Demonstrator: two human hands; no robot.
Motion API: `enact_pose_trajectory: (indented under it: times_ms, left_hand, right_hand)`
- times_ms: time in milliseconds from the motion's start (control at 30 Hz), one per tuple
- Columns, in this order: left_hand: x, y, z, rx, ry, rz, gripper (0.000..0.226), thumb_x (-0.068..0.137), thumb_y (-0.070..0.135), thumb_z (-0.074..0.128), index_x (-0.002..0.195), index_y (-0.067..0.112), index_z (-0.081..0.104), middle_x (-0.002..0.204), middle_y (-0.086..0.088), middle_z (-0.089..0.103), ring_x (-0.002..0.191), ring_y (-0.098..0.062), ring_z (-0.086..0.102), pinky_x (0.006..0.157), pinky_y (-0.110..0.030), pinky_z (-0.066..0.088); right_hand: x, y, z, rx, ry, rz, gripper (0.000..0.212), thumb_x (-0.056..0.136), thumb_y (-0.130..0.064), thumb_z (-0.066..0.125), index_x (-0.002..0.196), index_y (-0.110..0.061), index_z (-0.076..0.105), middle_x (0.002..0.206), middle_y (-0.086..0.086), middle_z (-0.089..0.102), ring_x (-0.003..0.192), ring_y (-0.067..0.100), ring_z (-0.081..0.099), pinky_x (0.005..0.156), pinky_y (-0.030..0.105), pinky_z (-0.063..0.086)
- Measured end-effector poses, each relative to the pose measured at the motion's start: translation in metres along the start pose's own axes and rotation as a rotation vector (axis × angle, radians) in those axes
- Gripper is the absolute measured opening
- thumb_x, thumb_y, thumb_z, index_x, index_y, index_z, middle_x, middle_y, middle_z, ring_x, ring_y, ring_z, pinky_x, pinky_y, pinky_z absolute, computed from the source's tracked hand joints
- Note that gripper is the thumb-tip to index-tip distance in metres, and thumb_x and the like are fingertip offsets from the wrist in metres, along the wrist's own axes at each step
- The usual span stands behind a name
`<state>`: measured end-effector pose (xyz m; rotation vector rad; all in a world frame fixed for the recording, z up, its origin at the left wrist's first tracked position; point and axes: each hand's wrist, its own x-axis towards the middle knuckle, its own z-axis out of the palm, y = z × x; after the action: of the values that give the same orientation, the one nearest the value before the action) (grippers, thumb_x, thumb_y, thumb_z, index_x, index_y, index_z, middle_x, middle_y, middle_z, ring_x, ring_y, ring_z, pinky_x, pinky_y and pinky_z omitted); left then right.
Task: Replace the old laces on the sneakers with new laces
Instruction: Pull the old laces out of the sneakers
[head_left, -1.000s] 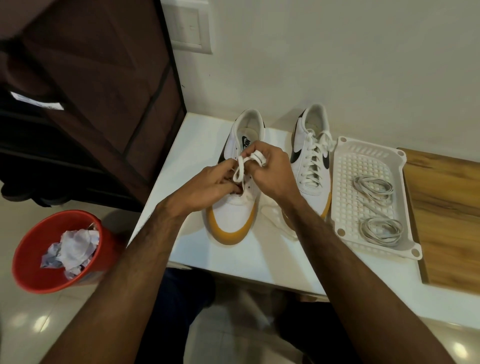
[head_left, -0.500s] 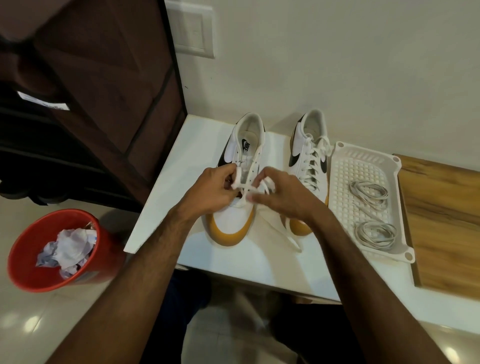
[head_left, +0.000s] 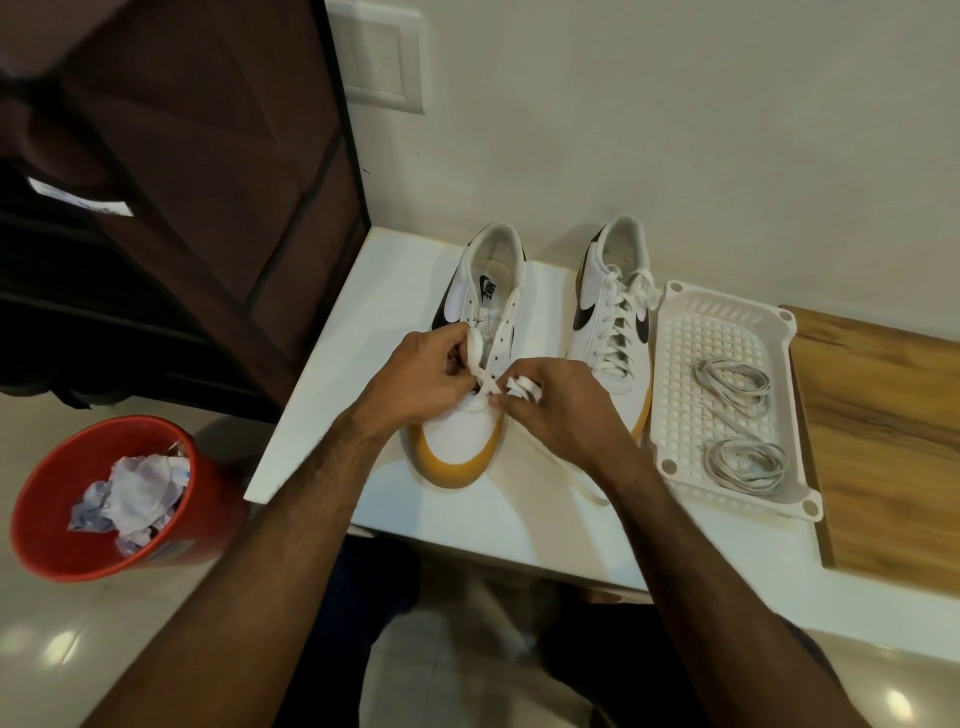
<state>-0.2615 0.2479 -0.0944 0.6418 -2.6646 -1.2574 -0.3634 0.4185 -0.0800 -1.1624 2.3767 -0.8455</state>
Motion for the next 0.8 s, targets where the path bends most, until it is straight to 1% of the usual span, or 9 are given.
enact_pose_trajectory:
  times_ms: [100, 200, 233, 300, 367, 533, 633, 733, 800]
  left_hand:
    - [-0.001, 0.001, -0.001, -0.004, 0.000, 0.004, 0.020, 0.086, 0.012, 0.073, 0.094, 0.023, 0.058, 0.075, 0.010, 0.065, 0.066, -0.006, 0.062, 0.065, -0.022, 0.049]
    - [-0.002, 0.002, -0.002, -0.025, 0.008, 0.009, 0.030, 0.089, 0.012, 0.069, 0.083, 0.032, 0.048, 0.072, 0.013, 0.062, 0.063, -0.003, 0.060, 0.060, -0.013, 0.042]
    - [-0.002, 0.003, -0.003, -0.027, 0.003, 0.012, 0.029, 0.090, 0.011, 0.068, 0.084, 0.031, 0.048, 0.075, 0.010, 0.064, 0.067, -0.005, 0.062, 0.061, -0.014, 0.044]
    - [-0.003, 0.002, -0.003, -0.023, -0.013, 0.029, 0.017, 0.092, 0.010, 0.064, 0.094, 0.021, 0.051, 0.084, 0.001, 0.068, 0.075, -0.013, 0.066, 0.064, -0.023, 0.049]
    - [-0.003, 0.002, -0.005, -0.021, -0.024, 0.056, 0.013, 0.094, 0.006, 0.058, 0.098, 0.014, 0.049, 0.089, -0.006, 0.069, 0.077, -0.020, 0.066, 0.065, -0.030, 0.050]
    - [-0.005, 0.004, -0.005, -0.012, -0.030, 0.068, 0.021, 0.095, 0.004, 0.053, 0.091, 0.021, 0.042, 0.088, -0.014, 0.067, 0.073, -0.024, 0.061, 0.062, -0.032, 0.047]
    - [-0.004, 0.001, -0.006, -0.039, -0.041, 0.053, 0.024, 0.091, 0.006, 0.058, 0.088, 0.025, 0.044, 0.091, -0.013, 0.071, 0.080, -0.029, 0.067, 0.067, -0.044, 0.055]
    - [-0.005, 0.000, -0.004, -0.091, -0.031, 0.056, 0.015, 0.090, 0.005, 0.064, 0.095, 0.011, 0.050, 0.093, -0.004, 0.073, 0.082, -0.017, 0.069, 0.069, -0.031, 0.054]
    - [-0.005, -0.001, -0.002, -0.086, -0.015, 0.079, 0.013, 0.094, 0.009, 0.063, 0.099, 0.009, 0.050, 0.097, -0.003, 0.072, 0.085, -0.018, 0.069, 0.072, -0.030, 0.055]
  right_hand:
    - [-0.001, 0.000, 0.004, -0.029, 0.040, -0.026, 0.014, 0.091, -0.039, 0.072, 0.094, -0.025, 0.073, 0.086, -0.008, 0.072, 0.077, 0.012, 0.064, 0.071, 0.037, 0.054]
    - [-0.002, -0.001, 0.009, -0.063, 0.072, -0.032, 0.013, 0.092, -0.041, 0.071, 0.092, -0.029, 0.067, 0.084, -0.010, 0.068, 0.076, 0.012, 0.061, 0.066, 0.032, 0.050]
    - [-0.003, -0.001, 0.010, -0.071, 0.074, -0.023, 0.014, 0.091, -0.043, 0.071, 0.090, -0.031, 0.063, 0.080, -0.011, 0.065, 0.074, 0.010, 0.059, 0.063, 0.030, 0.047]
    - [-0.003, 0.000, 0.012, -0.075, 0.078, 0.001, 0.018, 0.091, -0.045, 0.071, 0.088, -0.035, 0.056, 0.074, -0.014, 0.060, 0.072, 0.008, 0.056, 0.060, 0.027, 0.041]
    - [-0.003, 0.000, 0.013, -0.068, 0.076, 0.035, 0.018, 0.092, -0.045, 0.069, 0.089, -0.037, 0.054, 0.075, -0.013, 0.061, 0.073, 0.010, 0.057, 0.063, 0.028, 0.041]
    - [-0.005, -0.006, 0.020, -0.103, 0.095, 0.085, 0.018, 0.095, -0.044, 0.065, 0.105, -0.029, 0.061, 0.086, -0.012, 0.062, 0.082, 0.015, 0.059, 0.069, 0.031, 0.045]
    - [-0.002, -0.006, 0.022, -0.009, 0.087, 0.145, 0.016, 0.092, -0.041, 0.070, 0.096, -0.031, 0.059, 0.083, -0.011, 0.065, 0.078, 0.013, 0.060, 0.068, 0.033, 0.049]
    - [0.003, -0.003, 0.020, 0.178, 0.069, 0.206, 0.026, 0.085, -0.032, 0.079, 0.093, -0.029, 0.055, 0.080, -0.011, 0.063, 0.073, 0.009, 0.058, 0.066, 0.034, 0.048]
    - [0.003, -0.005, 0.019, 0.223, 0.071, 0.173, 0.031, 0.084, -0.027, 0.081, 0.099, -0.030, 0.054, 0.084, -0.010, 0.064, 0.076, 0.012, 0.060, 0.070, 0.038, 0.052]
